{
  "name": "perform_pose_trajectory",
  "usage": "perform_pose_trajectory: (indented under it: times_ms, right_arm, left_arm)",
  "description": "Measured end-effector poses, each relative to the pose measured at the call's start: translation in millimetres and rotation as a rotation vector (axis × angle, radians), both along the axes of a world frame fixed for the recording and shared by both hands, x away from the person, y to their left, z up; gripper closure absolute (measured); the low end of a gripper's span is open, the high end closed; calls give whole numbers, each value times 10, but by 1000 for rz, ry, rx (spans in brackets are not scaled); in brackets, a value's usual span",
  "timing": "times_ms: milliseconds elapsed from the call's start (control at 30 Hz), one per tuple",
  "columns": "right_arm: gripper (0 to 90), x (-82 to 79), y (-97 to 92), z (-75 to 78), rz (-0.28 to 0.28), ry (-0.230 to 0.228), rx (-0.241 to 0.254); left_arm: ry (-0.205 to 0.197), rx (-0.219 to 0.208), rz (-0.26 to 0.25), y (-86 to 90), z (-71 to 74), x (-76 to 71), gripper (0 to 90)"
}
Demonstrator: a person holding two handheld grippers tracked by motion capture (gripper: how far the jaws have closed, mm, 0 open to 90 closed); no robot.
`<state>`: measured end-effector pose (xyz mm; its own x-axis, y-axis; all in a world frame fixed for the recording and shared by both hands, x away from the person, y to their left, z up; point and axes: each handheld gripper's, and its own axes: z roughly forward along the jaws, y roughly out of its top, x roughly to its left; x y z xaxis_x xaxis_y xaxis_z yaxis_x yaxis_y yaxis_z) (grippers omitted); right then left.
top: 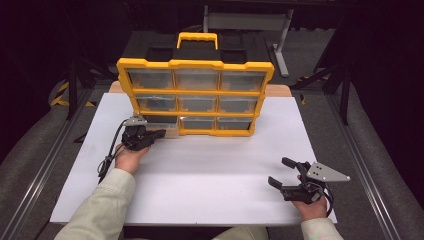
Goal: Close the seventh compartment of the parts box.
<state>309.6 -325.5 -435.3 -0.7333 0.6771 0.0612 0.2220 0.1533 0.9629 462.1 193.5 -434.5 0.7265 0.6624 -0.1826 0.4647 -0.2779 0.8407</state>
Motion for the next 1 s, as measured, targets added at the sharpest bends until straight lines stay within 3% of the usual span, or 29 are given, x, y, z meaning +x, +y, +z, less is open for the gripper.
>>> perform_pose_trajectory:
  times_ms: [400, 1000]
  right_arm:
    - [124, 2, -2, -2, 2, 1, 2]
    - [125, 4, -6, -3, 5, 2, 7]
  left_arm:
    - [0, -61, 53, -5, -55, 77, 895]
    - [6, -114, 112, 17, -111, 181, 895]
